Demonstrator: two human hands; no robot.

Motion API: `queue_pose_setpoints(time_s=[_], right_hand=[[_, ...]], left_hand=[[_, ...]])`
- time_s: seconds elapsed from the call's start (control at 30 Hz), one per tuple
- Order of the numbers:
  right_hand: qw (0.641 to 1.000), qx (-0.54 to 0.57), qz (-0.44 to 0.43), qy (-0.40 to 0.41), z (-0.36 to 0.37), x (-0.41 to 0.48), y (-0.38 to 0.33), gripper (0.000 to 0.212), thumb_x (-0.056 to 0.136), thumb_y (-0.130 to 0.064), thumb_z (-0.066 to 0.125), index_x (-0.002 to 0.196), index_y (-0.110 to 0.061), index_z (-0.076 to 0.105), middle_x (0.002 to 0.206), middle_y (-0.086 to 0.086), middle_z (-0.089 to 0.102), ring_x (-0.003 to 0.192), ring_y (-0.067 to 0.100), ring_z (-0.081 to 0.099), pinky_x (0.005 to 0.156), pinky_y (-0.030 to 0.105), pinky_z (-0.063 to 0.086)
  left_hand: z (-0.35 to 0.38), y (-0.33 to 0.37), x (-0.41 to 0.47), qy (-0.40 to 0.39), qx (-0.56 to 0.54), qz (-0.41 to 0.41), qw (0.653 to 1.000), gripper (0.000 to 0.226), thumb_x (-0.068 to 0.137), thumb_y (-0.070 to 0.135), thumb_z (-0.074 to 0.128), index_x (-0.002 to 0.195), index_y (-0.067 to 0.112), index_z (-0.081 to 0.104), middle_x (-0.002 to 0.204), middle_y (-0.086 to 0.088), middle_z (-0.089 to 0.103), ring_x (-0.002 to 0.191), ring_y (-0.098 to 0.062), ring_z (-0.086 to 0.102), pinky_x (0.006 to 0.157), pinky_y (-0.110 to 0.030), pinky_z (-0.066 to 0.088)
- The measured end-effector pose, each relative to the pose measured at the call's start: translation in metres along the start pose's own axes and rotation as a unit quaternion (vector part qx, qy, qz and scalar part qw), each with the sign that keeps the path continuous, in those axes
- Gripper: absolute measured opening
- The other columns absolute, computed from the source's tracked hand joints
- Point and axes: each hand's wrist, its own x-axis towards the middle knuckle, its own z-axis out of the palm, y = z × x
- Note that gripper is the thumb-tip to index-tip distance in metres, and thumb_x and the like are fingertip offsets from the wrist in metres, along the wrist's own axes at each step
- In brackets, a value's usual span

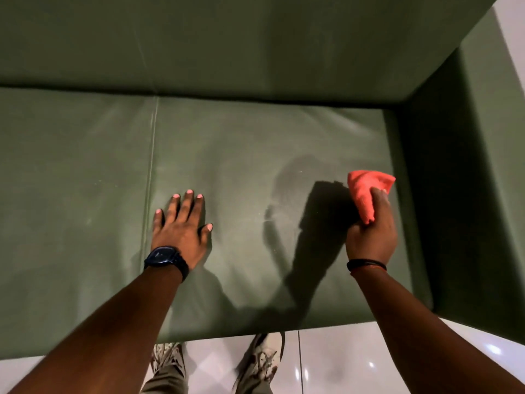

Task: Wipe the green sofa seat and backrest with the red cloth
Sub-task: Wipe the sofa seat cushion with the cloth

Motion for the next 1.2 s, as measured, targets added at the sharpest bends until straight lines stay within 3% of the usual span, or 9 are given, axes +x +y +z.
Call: queue_pose_setpoints(time_s=[0.3, 0.43, 0.5, 0.57, 0.67, 0.77, 0.87, 1.07, 1.2], right_hand=[[0.998, -0.031, 0.003, -0.052, 0.008, -0.020, 0.006, 0.070, 0.064, 0.014, 0.043, 0.128, -0.015, 0.046, 0.137, 0.014, 0.049, 0.128, 0.032, 0.043, 0.105, 0.048, 0.038], [0.978, -0.082, 0.005, -0.189, 0.027, -0.039, -0.005, 0.072, 0.068, 0.013, 0.048, 0.135, -0.010, 0.042, 0.147, 0.017, 0.036, 0.137, 0.036, 0.026, 0.112, 0.040, 0.022], [0.948, -0.131, -0.083, -0.277, 0.040, -0.059, -0.025, 0.063, 0.075, 0.002, 0.052, 0.136, -0.013, 0.042, 0.149, 0.017, 0.033, 0.138, 0.040, 0.023, 0.112, 0.048, 0.022], [0.890, -0.155, -0.263, -0.340, 0.050, -0.084, -0.046, 0.050, 0.079, -0.011, 0.048, 0.129, -0.015, 0.050, 0.142, 0.015, 0.045, 0.132, 0.041, 0.035, 0.105, 0.055, 0.033], [0.833, -0.155, -0.408, -0.340, 0.054, -0.096, -0.052, 0.043, 0.078, -0.014, 0.043, 0.117, -0.018, 0.062, 0.127, 0.012, 0.061, 0.120, 0.038, 0.052, 0.092, 0.058, 0.046], [0.874, -0.139, -0.291, -0.364, 0.064, -0.078, -0.051, 0.052, 0.082, -0.007, 0.053, 0.133, -0.016, 0.046, 0.147, 0.014, 0.037, 0.138, 0.038, 0.025, 0.111, 0.055, 0.024], [0.911, -0.153, -0.197, -0.329, 0.088, -0.070, -0.074, 0.063, 0.081, -0.008, 0.055, 0.139, -0.022, 0.035, 0.155, 0.006, 0.022, 0.143, 0.031, 0.009, 0.113, 0.052, 0.012], [0.826, -0.139, -0.384, -0.388, 0.081, -0.058, -0.063, 0.055, 0.085, -0.016, 0.054, 0.137, -0.023, 0.039, 0.154, 0.007, 0.026, 0.142, 0.030, 0.013, 0.113, 0.049, 0.011], [0.910, -0.130, -0.229, -0.321, 0.077, -0.049, -0.053, 0.053, 0.083, -0.010, 0.054, 0.134, -0.020, 0.044, 0.153, 0.009, 0.028, 0.142, 0.034, 0.015, 0.112, 0.052, 0.014]], left_hand=[[0.009, 0.003, -0.004, 0.002, 0.003, -0.012, 1.000, 0.064, 0.093, 0.041, 0.037, 0.148, 0.025, 0.008, 0.159, 0.000, 0.006, 0.145, -0.025, 0.000, 0.114, -0.054, 0.007], [0.015, 0.000, -0.003, 0.007, 0.016, -0.014, 1.000, 0.064, 0.093, 0.043, 0.034, 0.148, 0.027, 0.005, 0.159, 0.001, 0.004, 0.145, -0.025, -0.002, 0.114, -0.053, 0.006], [0.017, -0.001, -0.003, 0.008, 0.019, -0.015, 1.000, 0.063, 0.093, 0.043, 0.032, 0.148, 0.028, 0.003, 0.159, 0.002, 0.003, 0.145, -0.025, -0.003, 0.114, -0.053, 0.005], [0.018, -0.001, -0.002, 0.010, 0.020, -0.015, 1.000, 0.063, 0.093, 0.044, 0.032, 0.147, 0.028, 0.003, 0.159, 0.002, 0.003, 0.145, -0.025, -0.003, 0.114, -0.053, 0.004], [0.019, -0.001, -0.001, 0.009, 0.021, -0.017, 1.000, 0.064, 0.093, 0.044, 0.033, 0.147, 0.028, 0.003, 0.159, 0.002, 0.003, 0.145, -0.024, -0.003, 0.114, -0.053, 0.004], [0.019, -0.002, 0.000, 0.007, 0.023, -0.014, 1.000, 0.064, 0.093, 0.044, 0.032, 0.148, 0.028, 0.002, 0.159, 0.002, 0.002, 0.145, -0.025, -0.004, 0.114, -0.053, 0.003], [0.021, 0.000, -0.001, 0.010, 0.025, -0.012, 1.000, 0.064, 0.093, 0.044, 0.031, 0.148, 0.028, 0.002, 0.159, 0.002, 0.002, 0.145, -0.025, -0.004, 0.114, -0.054, 0.003], [0.021, -0.002, 0.000, 0.007, 0.023, -0.013, 1.000, 0.063, 0.094, 0.045, 0.029, 0.147, 0.028, 0.000, 0.159, 0.003, 0.000, 0.145, -0.024, -0.005, 0.114, -0.053, 0.002], [0.022, -0.001, -0.001, 0.009, 0.028, -0.011, 0.999, 0.063, 0.094, 0.044, 0.028, 0.148, 0.028, -0.001, 0.159, 0.002, -0.001, 0.145, -0.025, -0.006, 0.114, -0.054, 0.002]])
